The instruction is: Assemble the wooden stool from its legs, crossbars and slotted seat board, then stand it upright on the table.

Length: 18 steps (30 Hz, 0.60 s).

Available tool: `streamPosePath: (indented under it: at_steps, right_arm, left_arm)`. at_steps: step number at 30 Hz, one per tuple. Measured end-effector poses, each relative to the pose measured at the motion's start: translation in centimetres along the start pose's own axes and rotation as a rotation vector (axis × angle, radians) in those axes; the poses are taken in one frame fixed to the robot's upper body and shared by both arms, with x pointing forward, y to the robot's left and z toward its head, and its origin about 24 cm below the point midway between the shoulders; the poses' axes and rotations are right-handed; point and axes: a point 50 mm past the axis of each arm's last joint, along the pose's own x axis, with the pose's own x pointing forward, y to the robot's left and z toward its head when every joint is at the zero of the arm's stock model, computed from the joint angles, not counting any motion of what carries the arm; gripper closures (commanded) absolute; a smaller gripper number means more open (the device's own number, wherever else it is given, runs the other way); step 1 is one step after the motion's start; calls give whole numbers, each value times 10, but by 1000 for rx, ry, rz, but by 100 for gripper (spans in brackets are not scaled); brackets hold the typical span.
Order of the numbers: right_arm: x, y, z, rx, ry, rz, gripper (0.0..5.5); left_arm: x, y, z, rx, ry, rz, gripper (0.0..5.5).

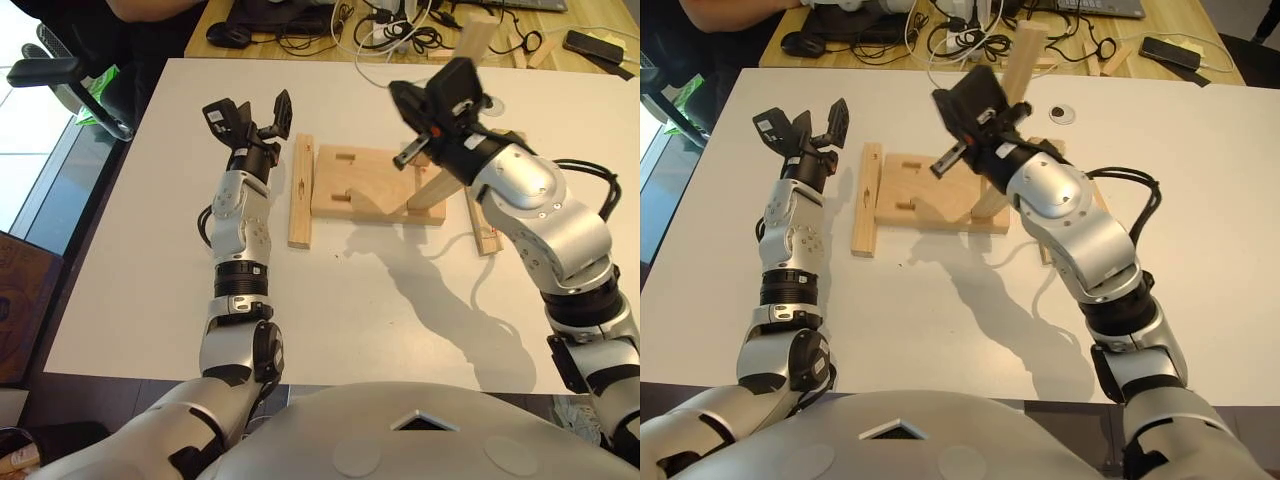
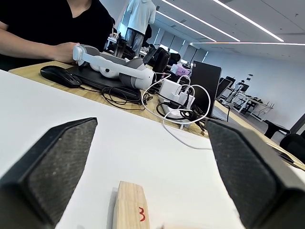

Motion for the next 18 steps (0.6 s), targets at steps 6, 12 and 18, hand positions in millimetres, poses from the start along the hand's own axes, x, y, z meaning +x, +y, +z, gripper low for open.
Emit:
streamPosePath:
  at_steps: [6,12,18]
  right_arm:
    - [-11,-12,-21,-41,70,-99,548]
    - [2,-32,-21,-110,31,-104,548]
    - [10,-77,-48,-166,83,-117,548]
  left_arm:
    - [0,2,0,1,-1,5,128]
    - [0,1,-1,2,6,1,128]
    - [1,-1,-1,3,7,-6,128]
